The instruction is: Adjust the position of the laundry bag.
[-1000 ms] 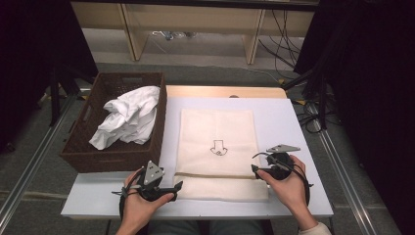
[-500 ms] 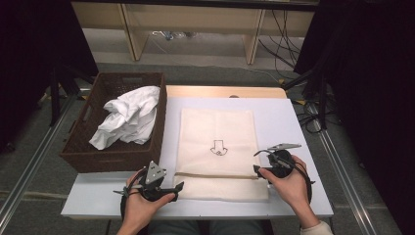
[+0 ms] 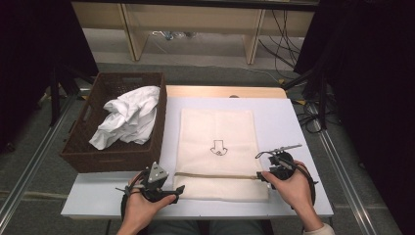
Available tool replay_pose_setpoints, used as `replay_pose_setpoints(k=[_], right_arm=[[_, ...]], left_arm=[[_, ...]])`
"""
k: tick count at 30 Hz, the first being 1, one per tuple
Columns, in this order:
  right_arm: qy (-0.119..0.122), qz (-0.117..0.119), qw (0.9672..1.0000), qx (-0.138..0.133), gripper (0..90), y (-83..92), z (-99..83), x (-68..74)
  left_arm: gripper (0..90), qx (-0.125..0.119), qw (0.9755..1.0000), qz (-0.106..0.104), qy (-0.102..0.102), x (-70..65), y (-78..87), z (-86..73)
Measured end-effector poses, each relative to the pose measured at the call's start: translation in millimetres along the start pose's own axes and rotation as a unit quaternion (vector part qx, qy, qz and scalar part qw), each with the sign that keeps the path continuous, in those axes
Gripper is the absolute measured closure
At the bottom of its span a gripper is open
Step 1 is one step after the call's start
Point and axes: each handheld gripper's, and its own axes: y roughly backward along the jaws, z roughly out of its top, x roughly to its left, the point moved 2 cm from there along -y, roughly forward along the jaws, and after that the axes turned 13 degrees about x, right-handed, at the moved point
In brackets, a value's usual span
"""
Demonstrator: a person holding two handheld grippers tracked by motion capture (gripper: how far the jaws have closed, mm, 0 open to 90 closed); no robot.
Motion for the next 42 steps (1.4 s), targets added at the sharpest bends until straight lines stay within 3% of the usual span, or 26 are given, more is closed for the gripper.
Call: replay_pose_setpoints(k=[3, 4, 6, 8, 10, 11, 22, 23, 24, 26, 28, 30, 32, 34, 38, 41, 42], right_arm=[[-0.003, -0.001, 1.0, 0.001, 43.9, 0.9, -1.3, 2.1], [-0.016, 0.0, 0.9998, 0.011, 43.7, 1.7, -2.5, 4.3], [-0.019, 0.003, 0.9997, 0.016, 43.3, 2.1, -4.6, 5.3], [-0.013, 0.003, 0.9997, 0.019, 43.1, 1.7, -6.5, 4.6], [-0.011, 0.003, 0.9998, 0.018, 42.9, 0.9, -8.5, 4.1], [-0.024, 0.005, 0.9994, 0.026, 42.9, 1.4, -8.8, 5.9], [-0.019, 0.015, 0.9983, 0.053, 41.7, -5.9, -17.9, 4.9], [-0.036, 0.017, 0.9974, 0.059, 41.5, -6.5, -18.3, 7.4], [-0.027, 0.015, 0.9977, 0.06, 41.5, -8.6, -18.3, 5.4], [-0.031, 0.018, 0.9973, 0.064, 41.5, -9.6, -18.4, 5.8], [-0.033, 0.02, 0.9971, 0.066, 41.5, -9.8, -18.5, 5.8], [-0.022, 0.023, 0.9974, 0.065, 41.5, -10.8, -18.7, 4.0], [-0.028, 0.023, 0.997, 0.068, 41.5, -12.2, -18.4, 4.7], [-0.052, 0.034, 0.9946, 0.083, 41.5, -11.0, -19.2, 8.8], [-0.041, 0.04, 0.9946, 0.086, 41.6, -11.8, -19.3, 8.7], [-0.047, 0.034, 0.9946, 0.085, 41.6, -11.6, -19.5, 10.8], [-0.034, 0.04, 0.9955, 0.079, 41.5, -13.3, -19.2, 10.7]], left_arm=[[26.5, 0.006, 1.0, -0.003, 0.002, -0.2, 0.9, 0.2], [26.5, 0.01, 0.9999, -0.003, -0.001, 0.1, 1.4, 0.2], [26.4, 0.03, 0.9993, 0.0, -0.024, 2.7, 3.4, -0.3], [26.4, 0.031, 0.9994, -0.001, -0.018, 1.5, 1.7, -0.4], [26.3, 0.046, 0.9984, 0.002, -0.032, 3.5, 2.7, -1.0], [26.3, 0.045, 0.9985, 0.002, -0.031, 3.2, 2.4, -0.8], [26.4, 0.046, 0.9987, -0.001, -0.023, 3.3, 1.3, -1.3], [26.4, 0.046, 0.9987, -0.001, -0.023, 3.4, 1.3, -1.4], [26.4, 0.054, 0.9982, -0.006, -0.025, 3.9, 2.2, -1.3], [26.3, 0.046, 0.9987, 0.0, -0.023, 3.4, 1.1, -1.5], [26.4, 0.055, 0.9981, -0.005, -0.026, 4.2, 2.2, -1.3], [26.4, 0.047, 0.9987, 0.001, -0.023, 3.8, 1.0, -1.6], [26.3, 0.046, 0.9986, 0.003, -0.026, 4.2, 1.1, -1.6], [26.3, 0.046, 0.9986, 0.003, -0.025, 4.1, 1.0, -1.6], [26.2, 0.045, 0.9987, 0.005, -0.025, 4.2, 0.9, -1.5], [26.3, 0.047, 0.9986, 0.002, -0.024, 4.4, 1.2, -1.4], [26.2, 0.046, 0.9987, 0.002, -0.024, 4.4, 1.1, -1.3]])
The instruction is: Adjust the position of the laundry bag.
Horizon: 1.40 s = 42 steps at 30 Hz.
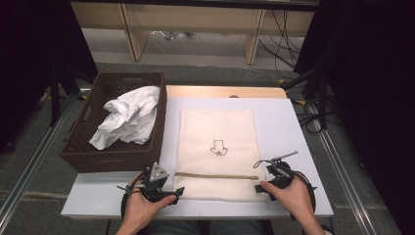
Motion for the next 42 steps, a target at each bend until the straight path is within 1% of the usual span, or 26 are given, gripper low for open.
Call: replay_pose_setpoints(k=[1, 2, 5, 7, 8, 9, 11, 18, 19, 20, 21, 22, 23, 24, 25, 26, 29, 31, 32, 33, 36, 37, 39, 40, 41, 42], right_arm=[[0.0, 0.0, 1.0, 0.0, 41.5, 0.0, 0.0, 0.0], [0.014, -0.007, 0.9999, -0.003, 41.5, -1.7, 1.1, -1.1], [0.013, -0.007, 0.9999, -0.003, 41.6, -1.5, 0.9, -0.7], [0.01, -0.008, 0.9999, -0.002, 42.0, -1.7, 1.0, -0.3], [0.01, -0.007, 0.9999, -0.003, 42.6, -1.4, 0.9, 0.1], [0.009, -0.006, 0.9999, -0.002, 43.5, -1.3, 1.1, -0.3], [0.011, -0.008, 0.9999, -0.001, 46.3, -1.0, 1.1, -1.0], [0.012, -0.022, 0.9997, 0.007, 49.0, -1.1, 0.9, 3.1], [0.011, -0.036, 0.9993, 0.007, 53.9, -1.1, 1.3, 2.5], [0.011, -0.036, 0.9993, 0.007, 53.9, -1.1, 1.3, 2.5], [0.008, -0.037, 0.9993, 0.007, 54.6, -1.1, 1.3, 2.5], [0.011, -0.041, 0.9991, 0.007, 55.6, -1.4, 1.2, 2.5], [0.013, -0.047, 0.9988, 0.007, 58.4, -1.5, 1.2, 3.1], [0.016, -0.056, 0.9983, 0.008, 60.4, -1.6, 1.1, 4.4], [0.016, -0.056, 0.9983, 0.008, 60.4, -1.6, 1.1, 4.4], [0.02, -0.061, 0.9979, 0.006, 62.4, -2.2, 1.3, 3.9], [0.03, -0.075, 0.9966, 0.016, 66.4, -2.7, 2.4, 2.6], [0.029, -0.083, 0.996, 0.016, 69.4, -2.9, 2.6, 3.1], [0.029, -0.083, 0.996, 0.016, 69.4, -2.9, 2.6, 3.1], [0.016, -0.083, 0.9962, 0.019, 71.4, -2.8, 3.1, 4.6], [0.015, -0.082, 0.9964, 0.019, 73.1, -2.9, 3.2, 4.5], [0.023, -0.074, 0.9968, 0.017, 78.0, -3.0, 3.6, 4.0], [0.023, -0.076, 0.9967, 0.017, 79.7, -3.1, 3.8, 4.0], [0.021, -0.075, 0.9967, 0.02, 80.5, -3.3, 3.8, 4.2], [0.02, -0.075, 0.9968, 0.02, 81.5, -3.9, 4.1, 4.0], [0.014, -0.071, 0.9971, 0.022, 82.8, -3.7, 4.2, 4.4]], left_arm=[[26.2, 0.0, 1.0, -0.001, 0.0, 0.1, 0.0, 0.0], [26.3, -0.001, 1.0, 0.0, 0.001, 0.1, -0.1, 0.0], [26.2, -0.002, 1.0, 0.002, 0.002, 0.1, -0.4, -0.2], [26.3, 0.003, 1.0, 0.002, -0.003, 0.8, -0.2, -0.2], [26.3, 0.012, 0.9999, -0.004, -0.006, 1.2, 0.6, 0.0], [26.4, 0.004, 1.0, 0.0, -0.002, 0.4, -0.5, -0.1], [26.4, 0.004, 1.0, 0.001, -0.002, 0.6, -0.9, 0.1], [26.3, 0.009, 0.9999, -0.003, 0.004, 1.0, -4.3, 0.3], [26.4, 0.007, 0.9999, 0.0, 0.008, 0.7, -4.9, 0.4], [26.4, 0.014, 0.9999, -0.005, 0.005, 1.5, -4.7, 0.9], [26.6, 0.005, 0.9999, -0.003, 0.015, 0.4, -7.0, 1.2], [26.6, 0.01, 0.9999, 0.0, 0.005, 1.7, -7.1, 1.2], [26.6, 0.009, 0.9999, -0.003, 0.009, 1.0, -8.5, 1.3], [26.7, 0.01, 0.9999, -0.003, 0.007, 1.1, -9.0, 1.6], [26.7, 0.017, 0.9998, -0.007, 0.0, 1.8, -8.5, 2.0], [26.7, 0.011, 0.9999, -0.004, 0.003, 1.1, -9.7, 2.1], [26.7, 0.012, 0.9999, 0.0, 0.002, 1.3, -9.8, 2.0], [26.8, 0.012, 0.9999, -0.004, 0.008, 1.0, -10.4, 1.8], [26.8, 0.013, 0.9999, -0.004, 0.008, 1.0, -10.4, 1.8], [26.8, 0.013, 0.9999, -0.003, 0.005, 1.1, -10.1, 1.9], [26.8, 0.012, 0.9999, -0.003, 0.002, 1.1, -10.5, 2.1], [26.8, 0.012, 0.9999, -0.001, 0.003, 1.0, -10.5, 2.0], [26.8, 0.013, 0.9999, -0.004, 0.003, 1.3, -10.6, 2.0], [26.8, 0.013, 0.9999, -0.003, 0.003, 1.5, -10.7, 2.0], [26.8, 0.012, 0.9999, -0.004, 0.009, 1.1, -11.3, 1.9], [26.8, 0.013, 0.9999, 0.0, 0.004, 1.6, -10.7, 1.9]])
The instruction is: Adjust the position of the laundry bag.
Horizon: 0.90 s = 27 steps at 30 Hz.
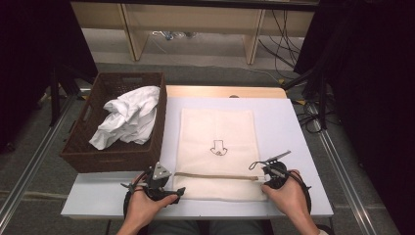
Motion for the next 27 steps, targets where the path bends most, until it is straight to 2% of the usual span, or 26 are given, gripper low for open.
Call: replay_pose_setpoints(k=[4, 8, 9, 10, 12, 13, 15, 18, 21, 23, 24, 27], right_arm=[[0.003, 0.008, 1.0, 0.0, 87.6, -0.3, 0.4, -0.3], [0.005, 0.012, 0.9999, 0.002, 88.2, 0.5, 0.6, -0.9], [0.013, 0.016, 0.9998, -0.001, 88.3, 0.3, 0.3, -2.5], [0.012, 0.011, 0.9999, -0.004, 88.6, 0.4, -0.1, -2.4], [0.005, 0.014, 0.9999, -0.002, 88.7, 1.7, -0.3, -1.7], [0.005, 0.014, 0.9999, -0.002, 88.7, 1.7, -0.3, -1.7], [-0.001, 0.015, 0.9999, -0.001, 88.7, 1.6, -0.1, -1.7], [-0.001, 0.015, 0.9999, 0.0, 88.6, 1.6, -0.3, -1.4], [0.002, 0.015, 0.9999, 0.0, 88.5, 1.7, -0.1, -1.7], [0.015, 0.013, 0.9998, -0.006, 88.5, 0.8, -0.2, -3.6], [0.0, 0.012, 0.9999, -0.003, 88.4, 1.4, -0.6, -0.9], [0.007, 0.014, 0.9999, -0.004, 88.4, 1.1, -0.5, -2.3]], left_arm=[[27.3, 0.001, 1.0, 0.0, 0.0, 0.1, 0.0, 0.1], [27.6, 0.0, 1.0, 0.0, 0.005, -0.3, -0.4, 0.1], [27.7, 0.0, 1.0, 0.0, 0.005, -0.4, -0.4, 0.2], [28.1, 0.001, 1.0, -0.001, 0.004, -0.5, -0.5, 0.5], [28.5, -0.005, 0.9998, -0.003, 0.017, -1.8, -2.4, 1.5], [28.5, 0.003, 1.0, 0.0, 0.007, -0.5, -1.8, 1.7], [29.7, 0.003, 0.9999, -0.002, 0.015, -0.7, -3.3, 3.5], [32.4, 0.007, 0.9999, -0.005, 0.01, -1.1, -4.1, 6.2], [33.2, 0.008, 0.9998, -0.006, 0.017, -3.4, -7.1, 7.6], [33.7, 0.012, 0.9998, -0.003, 0.013, -3.6, -8.2, 8.4], [34.2, 0.014, 0.9998, -0.004, 0.014, -4.0, -9.1, 8.7], [36.1, 0.017, 0.9996, -0.01, 0.018, -5.0, -11.7, 9.8]])
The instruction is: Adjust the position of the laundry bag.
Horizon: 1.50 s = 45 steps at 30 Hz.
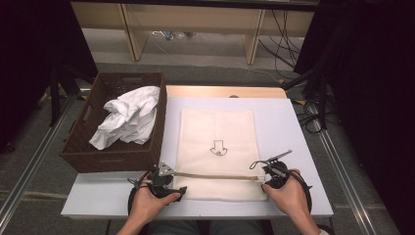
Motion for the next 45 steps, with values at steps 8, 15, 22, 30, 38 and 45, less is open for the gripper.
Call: replay_pose_setpoints(k=[8, 15, 22, 30, 38, 45], right_arm=[[0.001, -0.003, 1.0, 0.002, 88.3, -0.1, 0.5, 1.2], [0.001, 0.003, 1.0, 0.007, 88.3, 0.3, 0.8, 0.9], [0.006, 0.002, 1.0, 0.004, 88.3, -0.1, 0.7, -0.3], [-0.003, -0.003, 0.9999, 0.01, 88.3, 0.4, 0.7, 1.9], [0.007, -0.004, 0.9999, 0.007, 88.3, 0.4, 0.8, -0.9], [0.003, -0.004, 1.0, 0.005, 88.3, 1.1, 0.7, -1.2]], left_arm=[[49.6, 0.001, 0.9997, 0.024, -0.009, -4.8, -1.1, 3.5], [62.9, 0.017, 0.9992, 0.03, -0.02, -5.4, -0.2, 5.5], [78.9, 0.008, 0.9996, 0.027, -0.007, -2.8, -1.0, 5.9], [86.8, -0.005, 0.9999, 0.013, 0.0, -4.0, -1.1, 5.1], [87.5, -0.008, 0.9999, 0.013, 0.0, -1.9, 2.8, 5.4], [87.6, -0.014, 0.9999, 0.009, 0.0, -2.9, 6.4, 6.7]])
